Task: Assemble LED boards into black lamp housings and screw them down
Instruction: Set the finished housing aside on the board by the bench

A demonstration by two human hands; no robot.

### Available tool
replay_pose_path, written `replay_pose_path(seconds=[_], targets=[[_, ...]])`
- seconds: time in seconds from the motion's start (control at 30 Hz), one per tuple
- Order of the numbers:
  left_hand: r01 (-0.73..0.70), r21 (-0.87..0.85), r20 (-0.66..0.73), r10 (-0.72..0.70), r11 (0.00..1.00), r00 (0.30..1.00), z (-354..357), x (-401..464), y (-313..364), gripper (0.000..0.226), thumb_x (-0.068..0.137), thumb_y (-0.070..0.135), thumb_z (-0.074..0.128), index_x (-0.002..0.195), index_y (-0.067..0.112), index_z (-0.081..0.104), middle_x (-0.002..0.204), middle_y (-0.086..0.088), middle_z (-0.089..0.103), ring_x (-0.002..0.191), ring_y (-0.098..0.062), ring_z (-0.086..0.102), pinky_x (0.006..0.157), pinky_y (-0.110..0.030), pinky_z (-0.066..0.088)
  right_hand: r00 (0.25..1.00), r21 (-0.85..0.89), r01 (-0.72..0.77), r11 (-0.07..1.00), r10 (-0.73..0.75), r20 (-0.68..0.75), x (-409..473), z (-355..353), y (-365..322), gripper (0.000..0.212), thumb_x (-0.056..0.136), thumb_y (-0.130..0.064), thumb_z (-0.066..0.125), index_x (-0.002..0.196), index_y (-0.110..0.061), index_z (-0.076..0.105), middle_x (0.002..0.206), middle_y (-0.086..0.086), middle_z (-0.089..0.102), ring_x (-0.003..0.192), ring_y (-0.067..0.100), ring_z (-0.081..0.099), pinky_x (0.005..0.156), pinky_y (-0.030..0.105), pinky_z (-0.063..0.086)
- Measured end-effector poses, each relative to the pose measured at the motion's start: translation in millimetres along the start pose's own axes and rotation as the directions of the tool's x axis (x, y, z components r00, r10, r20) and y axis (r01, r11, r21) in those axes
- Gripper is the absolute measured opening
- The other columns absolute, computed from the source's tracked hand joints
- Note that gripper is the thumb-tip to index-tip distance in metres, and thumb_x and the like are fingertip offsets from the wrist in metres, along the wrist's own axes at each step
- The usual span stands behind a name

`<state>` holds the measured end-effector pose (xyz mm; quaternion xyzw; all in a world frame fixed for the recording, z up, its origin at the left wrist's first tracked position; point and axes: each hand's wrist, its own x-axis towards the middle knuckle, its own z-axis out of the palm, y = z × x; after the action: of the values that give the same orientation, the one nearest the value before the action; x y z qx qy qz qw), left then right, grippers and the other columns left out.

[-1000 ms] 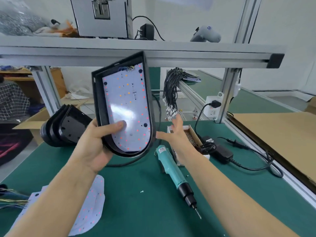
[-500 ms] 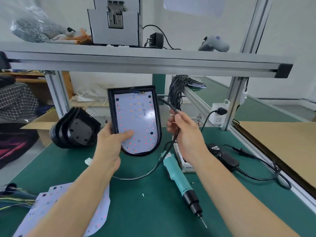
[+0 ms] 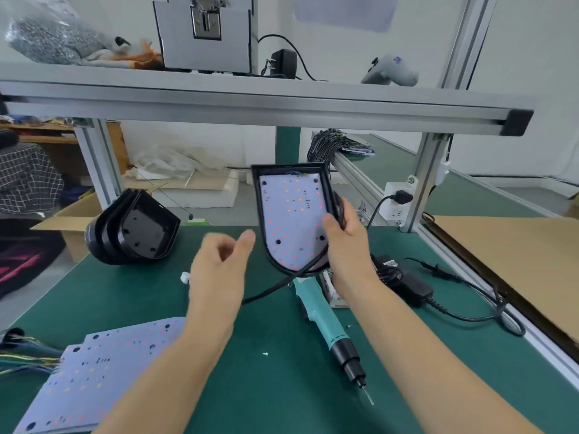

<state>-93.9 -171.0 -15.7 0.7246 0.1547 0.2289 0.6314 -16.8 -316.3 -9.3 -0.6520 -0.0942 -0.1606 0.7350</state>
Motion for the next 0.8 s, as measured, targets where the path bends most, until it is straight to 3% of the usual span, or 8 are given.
replay_pose_path(seconds=[0.03, 0.13, 0.17, 0.3, 0.47, 0.57, 0.7, 0.8], targets=[[0.088, 0.036, 0.187, -0.093, 0.996, 0.978, -7.2, -11.2, 0.5, 0.049, 0.075, 0.063, 0.064, 0.069, 0.015, 0.054, 0.061, 0.004, 0.053, 0.052, -0.013, 0.044, 0.053, -0.026, 0.034, 0.999, 0.019, -0.012, 1.0, 0.013, -0.037, 2.3, -5.1, -0.3, 0.038, 0.096, -0.001, 0.044, 0.125, -0.021, 0.057, 0.111, -0.004, 0.066, 0.092, 0.012, 0.059, 0.089, 0.031, 0.049], [0.513, 0.175, 0.716, -0.466, 0.84, 0.519, -12.9, -36.2, -1.7, 0.073, 0.069, 0.078, 0.053, 0.093, 0.01, 0.066, 0.081, -0.01, 0.073, 0.064, -0.022, 0.065, 0.056, -0.028, 0.051, 0.993, 0.116, -0.026, 0.993, 0.039, -0.109, 3.6, -18.8, -5.5, 0.035, 0.096, 0.001, 0.042, 0.118, -0.019, 0.059, 0.099, -0.005, 0.066, 0.081, 0.011, 0.055, 0.068, 0.021, 0.049], [0.63, 0.095, 0.747, -0.473, 0.771, 0.467, -9.6, -33.4, -4.1, 0.074, 0.071, 0.073, 0.051, 0.108, 0.009, 0.062, 0.096, -0.013, 0.074, 0.078, -0.026, 0.071, 0.067, -0.034, 0.056, 0.991, 0.14, -0.036, 0.989, 0.053, -0.12, 2.2, -22.8, -8.5, 0.034, 0.096, 0.001, 0.041, 0.117, -0.02, 0.059, 0.097, -0.005, 0.066, 0.079, 0.011, 0.054, 0.063, 0.021, 0.047], [0.645, -0.516, 0.422, -0.487, 0.564, 0.764, 11.7, 0.1, -0.8, 0.029, 0.097, 0.022, 0.053, 0.115, 0.0, 0.051, 0.12, -0.019, 0.059, 0.085, -0.031, 0.065, 0.069, -0.043, 0.052, 0.992, 0.09, -0.06, 0.994, 0.07, -0.109, -11.4, -43.6, -20.4, 0.037, 0.097, -0.001, 0.041, 0.104, -0.031, 0.06, 0.097, -0.001, 0.064, 0.084, 0.016, 0.054, 0.072, 0.031, 0.05], [0.217, -0.243, 0.109, -0.195, 0.946, 0.975, 57.0, 4.4, 2.6, 0.044, 0.094, -0.008, 0.033, 0.139, -0.003, 0.032, 0.092, -0.003, 0.059, 0.052, -0.013, 0.038, 0.051, -0.026, 0.035, 0.993, -0.052, 0.008, 0.999, -0.014, -0.12, -32.7, -84.5, -30.2, 0.042, 0.098, -0.003, 0.042, 0.127, -0.032, 0.053, 0.103, -0.011, 0.068, 0.089, 0.008, 0.058, 0.088, 0.029, 0.047], [-0.001, -0.08, 0.151, 0.013, 0.997, 0.988, 90.2, -12.8, 6.1, 0.037, 0.095, 0.003, 0.036, 0.131, 0.002, 0.045, 0.07, 0.004, 0.052, 0.051, -0.014, 0.033, 0.05, -0.028, 0.028, 0.981, -0.136, 0.032, 0.99, -0.057, -0.187, -44.9, -116.7, -34.6, 0.038, 0.099, -0.006, 0.042, 0.127, -0.029, 0.053, 0.089, -0.024, 0.067, 0.079, -0.001, 0.057, 0.075, 0.013, 0.046], [-0.142, -0.188, 0.38, 0.205, 0.972, 0.902, 141.2, -54.8, 28.2, 0.035, 0.101, 0.025, 0.042, 0.071, 0.025, 0.06, 0.057, 0.015, 0.051, 0.051, -0.01, 0.037, 0.051, -0.029, 0.03, 0.945, -0.239, 0.029, 0.971, -0.105, -0.311, -60.5, -162.5, -43.2, 0.039, 0.097, -0.007, 0.039, 0.127, -0.027, 0.054, 0.112, -0.01, 0.066, 0.098, 0.012, 0.057, 0.09, 0.031, 0.045], [-0.058, -0.215, 0.607, 0.18, 0.975, 0.774, 184.8, -80.1, 40.2, 0.034, 0.094, 0.045, 0.054, 0.083, 0.016, 0.069, 0.07, 0.014, 0.062, 0.058, -0.007, 0.049, 0.058, -0.02, 0.04, 0.899, -0.285, -0.014, 0.958, -0.113, -0.424, -69.6, -200.0, -46.7, 0.043, 0.095, -0.005, 0.037, 0.11, -0.041, 0.056, 0.095, -0.02, 0.065, 0.088, 0.009, 0.056, 0.081, 0.028, 0.046]])
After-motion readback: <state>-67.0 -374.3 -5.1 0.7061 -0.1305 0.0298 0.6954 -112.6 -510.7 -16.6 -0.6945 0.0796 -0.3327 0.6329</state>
